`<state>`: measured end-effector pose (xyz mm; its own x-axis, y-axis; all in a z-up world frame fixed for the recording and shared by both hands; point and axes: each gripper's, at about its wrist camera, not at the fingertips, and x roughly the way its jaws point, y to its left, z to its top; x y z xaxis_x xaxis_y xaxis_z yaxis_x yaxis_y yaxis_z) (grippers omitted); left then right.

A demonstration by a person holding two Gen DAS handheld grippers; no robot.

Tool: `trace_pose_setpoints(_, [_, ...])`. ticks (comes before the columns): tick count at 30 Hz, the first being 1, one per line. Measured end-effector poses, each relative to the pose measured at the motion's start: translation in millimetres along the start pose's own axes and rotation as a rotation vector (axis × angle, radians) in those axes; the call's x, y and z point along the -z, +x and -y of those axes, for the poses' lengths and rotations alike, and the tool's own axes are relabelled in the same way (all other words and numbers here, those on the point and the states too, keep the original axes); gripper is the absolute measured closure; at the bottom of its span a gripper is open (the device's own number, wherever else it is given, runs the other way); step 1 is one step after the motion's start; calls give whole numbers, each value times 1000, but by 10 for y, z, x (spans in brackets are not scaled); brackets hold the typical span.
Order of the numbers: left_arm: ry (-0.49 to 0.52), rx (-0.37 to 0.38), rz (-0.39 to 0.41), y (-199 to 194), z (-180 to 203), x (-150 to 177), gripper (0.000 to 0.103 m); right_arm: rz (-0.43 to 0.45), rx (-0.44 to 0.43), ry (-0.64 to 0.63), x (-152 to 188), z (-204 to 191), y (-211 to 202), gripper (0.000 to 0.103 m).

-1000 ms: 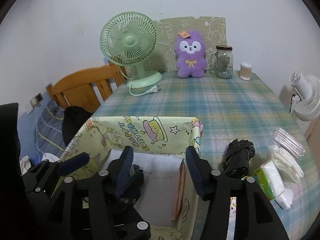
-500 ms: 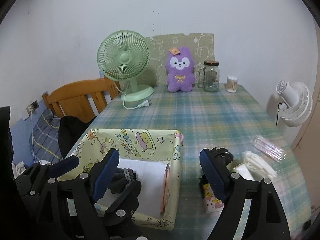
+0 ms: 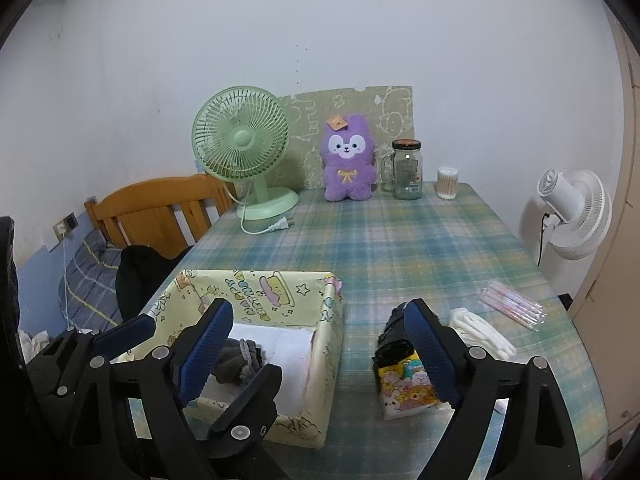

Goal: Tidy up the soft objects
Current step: 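Withdraw both grippers from the box back toward the pile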

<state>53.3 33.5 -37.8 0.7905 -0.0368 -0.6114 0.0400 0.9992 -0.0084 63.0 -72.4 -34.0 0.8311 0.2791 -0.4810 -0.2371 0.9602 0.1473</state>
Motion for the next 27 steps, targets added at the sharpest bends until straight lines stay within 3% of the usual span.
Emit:
trace_pose_setpoints(15, [2, -15, 43, -120, 439, 15, 2, 32, 56, 12, 27, 373, -292, 13])
trace_pose_setpoints(20, [-6, 6, 68, -127, 580, 38, 8, 45, 69, 21, 56, 530, -379, 9])
trace_pose_setpoints(27, [5, 24, 42, -78, 762, 56, 8, 51, 92, 21, 94, 733, -417, 6])
